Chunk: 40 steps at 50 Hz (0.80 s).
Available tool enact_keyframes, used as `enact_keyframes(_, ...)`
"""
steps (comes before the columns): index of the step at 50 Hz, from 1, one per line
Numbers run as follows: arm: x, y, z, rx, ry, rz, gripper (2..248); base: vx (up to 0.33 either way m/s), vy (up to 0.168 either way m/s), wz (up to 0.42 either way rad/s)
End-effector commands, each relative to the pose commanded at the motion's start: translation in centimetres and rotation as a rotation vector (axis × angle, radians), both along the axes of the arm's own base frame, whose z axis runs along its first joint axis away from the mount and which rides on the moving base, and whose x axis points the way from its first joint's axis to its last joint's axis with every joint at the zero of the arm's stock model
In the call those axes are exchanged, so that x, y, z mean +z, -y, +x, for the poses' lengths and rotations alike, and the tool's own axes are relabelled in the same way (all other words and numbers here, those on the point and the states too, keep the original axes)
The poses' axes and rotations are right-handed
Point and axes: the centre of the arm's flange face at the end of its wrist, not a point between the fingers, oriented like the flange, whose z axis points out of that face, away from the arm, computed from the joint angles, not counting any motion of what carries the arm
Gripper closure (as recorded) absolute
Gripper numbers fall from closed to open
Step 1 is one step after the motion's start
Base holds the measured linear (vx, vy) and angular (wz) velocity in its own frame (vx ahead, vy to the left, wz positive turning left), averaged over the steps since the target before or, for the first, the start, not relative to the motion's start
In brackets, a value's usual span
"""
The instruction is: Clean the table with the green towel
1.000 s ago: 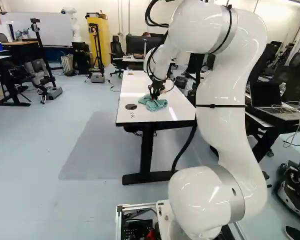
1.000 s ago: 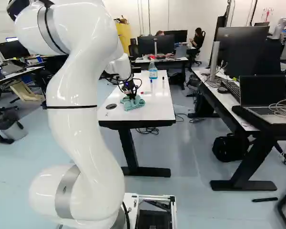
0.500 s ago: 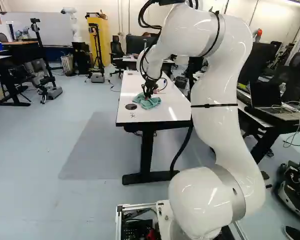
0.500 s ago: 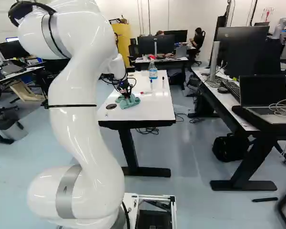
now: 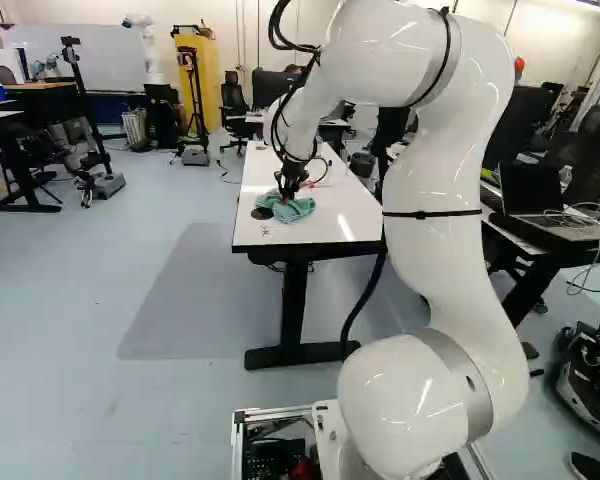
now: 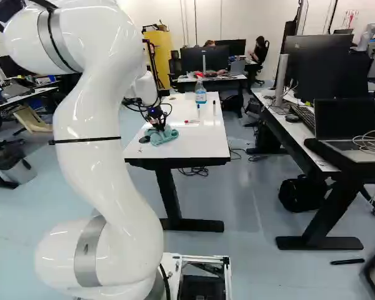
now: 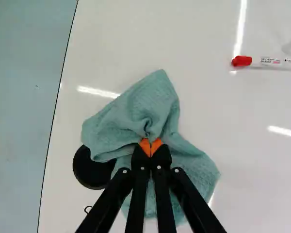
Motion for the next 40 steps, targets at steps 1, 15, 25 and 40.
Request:
enact_keyframes(1,0.0,0.0,-0.2,0.000,-0.001,0.000,229,0.000,0.000,0.000)
enact_keyframes(15,0.1,0.5,-2.7,-0.002,-0.021,-0.003,229,0.000,0.000,0.000)
enact_keyframes(25,0.2,1.6,-4.1,-0.016,-0.032,-0.005,229,0.000,0.000,0.000)
enact_keyframes(40,0.2,4.3,-5.4,-0.060,-0.043,-0.006,229,0.000,0.000,0.000)
